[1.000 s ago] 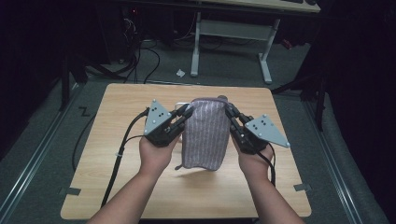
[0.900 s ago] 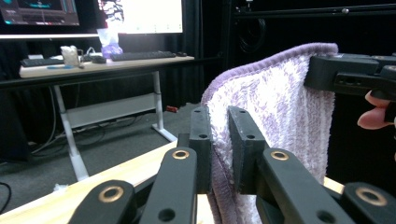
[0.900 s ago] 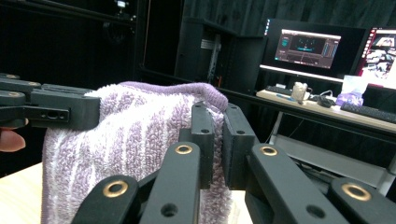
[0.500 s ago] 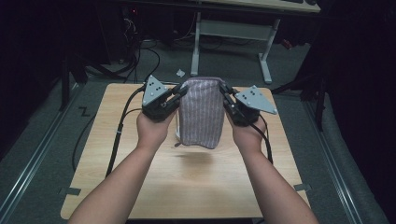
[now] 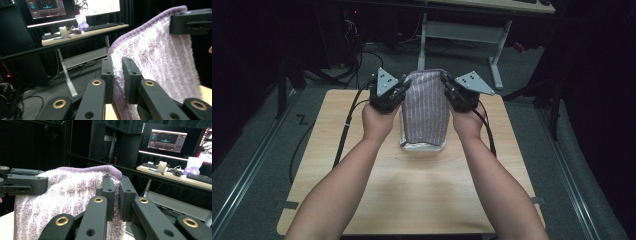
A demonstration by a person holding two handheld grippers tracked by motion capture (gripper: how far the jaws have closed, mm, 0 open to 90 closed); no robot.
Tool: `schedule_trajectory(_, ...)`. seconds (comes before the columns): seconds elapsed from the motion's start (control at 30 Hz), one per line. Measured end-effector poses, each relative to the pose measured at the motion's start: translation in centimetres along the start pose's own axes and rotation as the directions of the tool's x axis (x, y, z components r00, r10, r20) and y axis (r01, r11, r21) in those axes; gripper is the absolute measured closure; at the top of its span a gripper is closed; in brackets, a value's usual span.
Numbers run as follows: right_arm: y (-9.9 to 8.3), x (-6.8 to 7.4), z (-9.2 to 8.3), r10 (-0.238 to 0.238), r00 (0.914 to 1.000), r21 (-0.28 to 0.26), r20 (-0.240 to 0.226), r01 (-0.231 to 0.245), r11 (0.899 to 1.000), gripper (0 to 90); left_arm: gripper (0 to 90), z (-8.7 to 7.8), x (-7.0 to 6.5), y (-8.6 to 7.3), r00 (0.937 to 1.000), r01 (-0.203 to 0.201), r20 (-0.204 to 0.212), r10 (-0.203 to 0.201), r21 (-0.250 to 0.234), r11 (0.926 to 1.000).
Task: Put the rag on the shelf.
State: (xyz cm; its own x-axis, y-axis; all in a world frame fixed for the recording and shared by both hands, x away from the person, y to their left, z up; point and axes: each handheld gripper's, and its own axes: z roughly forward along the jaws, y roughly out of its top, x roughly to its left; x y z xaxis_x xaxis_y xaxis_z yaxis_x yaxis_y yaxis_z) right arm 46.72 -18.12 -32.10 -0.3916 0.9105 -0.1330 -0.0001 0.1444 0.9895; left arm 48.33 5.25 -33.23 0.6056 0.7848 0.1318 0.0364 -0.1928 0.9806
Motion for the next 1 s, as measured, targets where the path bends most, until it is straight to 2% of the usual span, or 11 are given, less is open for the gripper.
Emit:
schedule_trajectory(0.1,0.0,-0.5,0.7,0.006,1.0000,0.011,0.000,-0.006,1.000,85.4,80.6,1.3,0.7,0.5,0.9998,-0.011,-0.014,0.011,0.012,0.9999)
schedule_trajectory(0.27,-0.2,-1.0,1.7,0.008,1.0000,0.029,0.006,-0.008,1.000,85.4,80.6,2.8,1.5,0.6,0.9999,0.006,-0.016,-0.005,0.045,0.9990)
schedule_trajectory(0.4,0.0,-1.4,2.3,-0.002,1.0000,0.034,0.007,0.001,0.999,85.3,80.6,3.4,1.9,0.7,0.9998,0.019,-0.005,-0.019,0.052,0.9985)
schedule_trajectory(0.57,-0.2,-1.8,3.2,-0.004,0.9998,0.057,0.017,0.003,0.998,85.3,80.4,4.0,2.0,0.7,0.9995,0.028,-0.012,-0.028,0.068,0.9973)
schedule_trajectory(0.6,-0.2,-2.0,3.4,-0.004,0.9998,0.068,0.018,0.003,0.998,85.2,80.4,4.3,2.1,0.6,0.9995,0.020,-0.025,-0.019,0.070,0.9974)
schedule_trajectory(0.7,-0.9,-2.3,4.4,0.015,0.9998,0.100,0.012,-0.016,0.995,84.8,79.8,4.7,2.2,0.2,0.9993,0.034,-0.022,-0.032,0.093,0.9951)
schedule_trajectory(0.73,-1.2,-2.3,4.6,0.014,0.9998,0.112,0.011,-0.015,0.994,84.8,79.8,5.0,2.3,-0.1,0.9988,0.041,-0.033,-0.037,0.118,0.9922)
schedule_trajectory(0.8,-1.4,-2.3,4.9,0.007,0.9999,0.121,0.009,-0.008,0.993,84.7,79.4,5.2,2.4,-0.3,0.9986,0.039,-0.040,-0.034,0.129,0.9909)
schedule_trajectory(0.83,-1.8,-2.4,5.4,0.002,1.0000,0.153,-0.007,-0.001,0.988,84.7,79.1,5.4,2.4,-0.5,0.9982,0.032,-0.054,-0.025,0.140,0.9897)
schedule_trajectory(1.0,-2.6,-2.6,6.1,-0.025,0.9997,0.191,-0.009,0.026,0.981,84.0,77.6,6.2,2.6,-1.3,0.9979,0.053,-0.046,-0.045,0.181,0.9821)
